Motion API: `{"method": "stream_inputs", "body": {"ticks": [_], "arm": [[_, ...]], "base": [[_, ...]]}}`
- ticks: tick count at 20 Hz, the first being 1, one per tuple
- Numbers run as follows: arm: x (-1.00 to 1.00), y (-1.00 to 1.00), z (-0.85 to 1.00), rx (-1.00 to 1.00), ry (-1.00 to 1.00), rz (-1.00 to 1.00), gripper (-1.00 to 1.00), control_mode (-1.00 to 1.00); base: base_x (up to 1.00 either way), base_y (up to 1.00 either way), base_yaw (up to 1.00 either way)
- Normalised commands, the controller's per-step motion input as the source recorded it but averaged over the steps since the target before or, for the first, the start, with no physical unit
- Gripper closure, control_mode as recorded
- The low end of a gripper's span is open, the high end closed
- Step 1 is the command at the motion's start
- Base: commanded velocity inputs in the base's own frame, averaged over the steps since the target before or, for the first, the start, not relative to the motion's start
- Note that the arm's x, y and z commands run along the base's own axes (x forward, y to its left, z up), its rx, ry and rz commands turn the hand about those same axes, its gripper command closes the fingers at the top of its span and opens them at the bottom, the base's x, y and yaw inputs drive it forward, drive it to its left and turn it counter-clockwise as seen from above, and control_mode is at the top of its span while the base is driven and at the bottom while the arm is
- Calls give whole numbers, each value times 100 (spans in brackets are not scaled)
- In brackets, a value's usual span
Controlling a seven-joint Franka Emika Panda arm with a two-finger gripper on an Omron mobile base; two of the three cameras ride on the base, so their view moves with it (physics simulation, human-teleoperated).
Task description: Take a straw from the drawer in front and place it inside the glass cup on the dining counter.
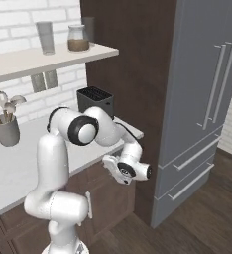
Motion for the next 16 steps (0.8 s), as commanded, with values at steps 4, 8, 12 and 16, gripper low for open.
{"method": "stream_inputs", "body": {"ticks": [4,8,12,16], "arm": [[45,-3,-24,18,0,0,-100,-100],[44,3,-31,14,0,-5,-100,-100],[39,9,-21,9,0,-7,-100,-100],[28,29,-17,2,0,-12,-100,-100]], "base": [[0,0,0],[0,0,0],[0,0,0],[0,0,0]]}}
